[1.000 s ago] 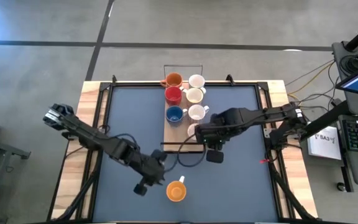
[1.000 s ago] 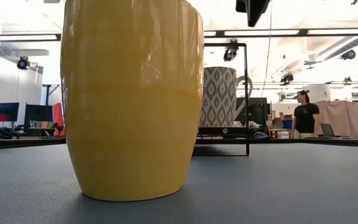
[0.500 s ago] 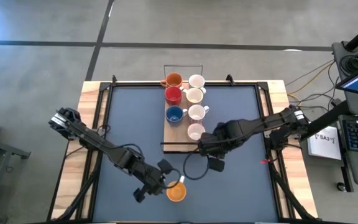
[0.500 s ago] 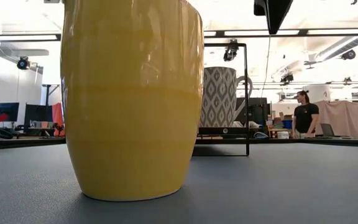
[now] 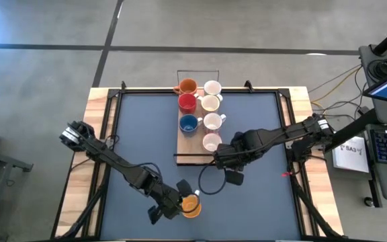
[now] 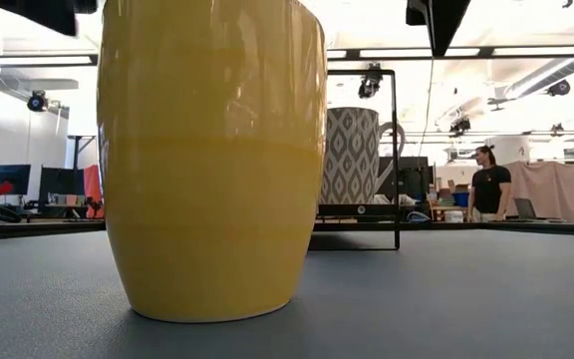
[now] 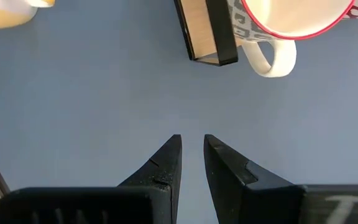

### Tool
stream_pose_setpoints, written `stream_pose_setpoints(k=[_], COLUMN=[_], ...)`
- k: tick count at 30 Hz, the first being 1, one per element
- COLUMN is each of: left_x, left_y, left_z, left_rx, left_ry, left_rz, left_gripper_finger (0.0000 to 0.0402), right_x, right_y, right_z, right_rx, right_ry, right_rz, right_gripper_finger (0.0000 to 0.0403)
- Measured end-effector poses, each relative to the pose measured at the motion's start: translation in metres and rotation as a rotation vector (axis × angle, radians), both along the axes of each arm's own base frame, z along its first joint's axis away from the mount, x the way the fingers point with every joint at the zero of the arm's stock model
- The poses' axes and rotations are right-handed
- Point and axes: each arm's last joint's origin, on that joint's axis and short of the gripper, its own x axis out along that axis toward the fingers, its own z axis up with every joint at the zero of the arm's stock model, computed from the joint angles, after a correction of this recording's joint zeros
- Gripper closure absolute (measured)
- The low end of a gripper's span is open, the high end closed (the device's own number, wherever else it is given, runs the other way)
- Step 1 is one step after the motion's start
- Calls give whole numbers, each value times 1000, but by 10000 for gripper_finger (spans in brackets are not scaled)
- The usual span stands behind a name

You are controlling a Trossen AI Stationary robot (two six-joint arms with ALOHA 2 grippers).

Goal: Place coffee mugs
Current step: Put the yellow mug on the shelf

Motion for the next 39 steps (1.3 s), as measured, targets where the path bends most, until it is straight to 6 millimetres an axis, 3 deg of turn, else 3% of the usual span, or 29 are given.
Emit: stream_pose_setpoints(k=[9,13,20,27,33,39], left_x=[22,31,31,0,-41,-79], left_y=[-13,-17,-16,9,35,59], left_z=[-7,-5,4,17,12,15], left_rx=[116,150,143,247,200,127], left_ry=[148,297,404,479,532,492], left_rz=[-17,60,204,444,595,738], left_gripper_finger=[342,391,396,397,398,394], right_x=[-1,-1,-3,-4,-6,-17], right_y=[0,0,-1,-2,-2,-10], right_z=[0,0,0,-1,0,14], right_rx=[-4,-6,-17,-23,-28,-124], right_ry=[6,13,34,46,54,-2], right_rz=[13,16,15,15,36,72], right_gripper_finger=[344,344,344,344,344,344])
